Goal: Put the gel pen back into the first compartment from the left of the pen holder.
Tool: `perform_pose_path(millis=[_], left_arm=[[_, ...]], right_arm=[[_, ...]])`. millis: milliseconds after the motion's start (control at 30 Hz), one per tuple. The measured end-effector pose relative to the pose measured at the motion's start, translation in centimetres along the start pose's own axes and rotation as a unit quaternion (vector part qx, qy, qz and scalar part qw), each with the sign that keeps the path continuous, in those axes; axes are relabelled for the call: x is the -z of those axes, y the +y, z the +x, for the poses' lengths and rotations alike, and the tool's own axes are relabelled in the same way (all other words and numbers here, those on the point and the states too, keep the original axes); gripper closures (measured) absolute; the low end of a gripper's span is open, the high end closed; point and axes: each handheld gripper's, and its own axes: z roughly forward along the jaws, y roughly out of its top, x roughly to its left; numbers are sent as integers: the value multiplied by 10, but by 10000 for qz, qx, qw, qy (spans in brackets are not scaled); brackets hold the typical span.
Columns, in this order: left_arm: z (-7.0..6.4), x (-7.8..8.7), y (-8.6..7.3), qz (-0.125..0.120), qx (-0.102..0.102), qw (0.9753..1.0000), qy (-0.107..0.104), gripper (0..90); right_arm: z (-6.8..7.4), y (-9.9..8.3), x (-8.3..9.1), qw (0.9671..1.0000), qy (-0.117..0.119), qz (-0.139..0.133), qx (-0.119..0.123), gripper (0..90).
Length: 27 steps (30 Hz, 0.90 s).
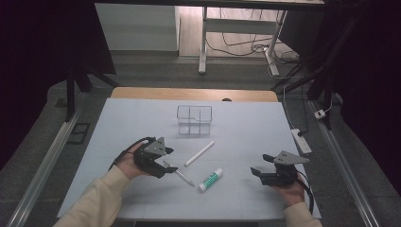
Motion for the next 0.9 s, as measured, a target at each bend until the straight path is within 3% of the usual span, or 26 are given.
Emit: perform_pose_path(millis=[167,500,800,900], left_arm=[[0,-7,4,153,-175,9996,-166,305],[-1,-12,14,397,-507,9976,-269,312],[-3,-21,23,727,-921,9921,-445,320],[-4,-25,25,909,-1141,9882,-466,320]], right_arm=[[1,-1,-1,10000,8,7,7,233],[1,-1,-1,10000,1,49,24,233],[2,-2,-3,10000,13,81,40,233],[2,-2,-3,10000,17,86,45,233]])
